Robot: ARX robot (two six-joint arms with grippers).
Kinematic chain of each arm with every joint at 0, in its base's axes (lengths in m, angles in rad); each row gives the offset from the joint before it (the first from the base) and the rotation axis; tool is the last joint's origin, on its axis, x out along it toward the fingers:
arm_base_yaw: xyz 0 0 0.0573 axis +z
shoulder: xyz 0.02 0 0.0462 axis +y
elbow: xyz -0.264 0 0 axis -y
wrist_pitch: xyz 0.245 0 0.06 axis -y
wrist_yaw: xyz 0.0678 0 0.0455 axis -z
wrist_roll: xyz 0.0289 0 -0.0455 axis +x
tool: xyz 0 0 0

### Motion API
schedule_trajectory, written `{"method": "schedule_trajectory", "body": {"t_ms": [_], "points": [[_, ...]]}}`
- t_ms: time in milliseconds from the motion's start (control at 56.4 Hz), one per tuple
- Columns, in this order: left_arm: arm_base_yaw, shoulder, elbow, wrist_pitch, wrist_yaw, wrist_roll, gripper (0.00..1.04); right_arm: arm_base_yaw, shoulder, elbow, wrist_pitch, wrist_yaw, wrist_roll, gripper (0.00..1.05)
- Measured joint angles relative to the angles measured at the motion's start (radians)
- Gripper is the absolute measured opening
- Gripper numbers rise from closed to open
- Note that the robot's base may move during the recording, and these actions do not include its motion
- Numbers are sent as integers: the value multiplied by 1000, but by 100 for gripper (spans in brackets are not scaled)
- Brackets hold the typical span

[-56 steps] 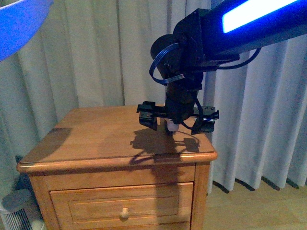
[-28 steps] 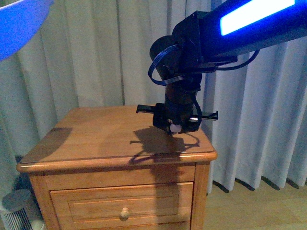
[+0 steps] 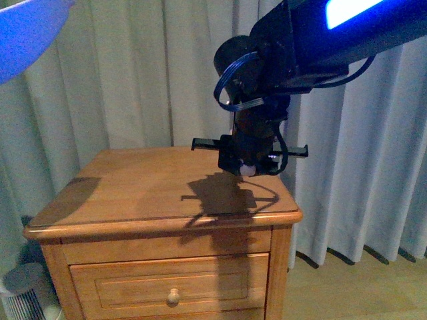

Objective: Clean up trash

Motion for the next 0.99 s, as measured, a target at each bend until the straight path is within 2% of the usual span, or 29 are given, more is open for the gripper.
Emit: {"method": "schedule_trajectory", "body": {"t_ms": [497,993], "points": [[0,0,0,0,0,0,28,-60,-611,-568,305,-13,-146,21],[0,0,0,0,0,0,28,-71,-1192,-1147,505,105,-249,21]]}}
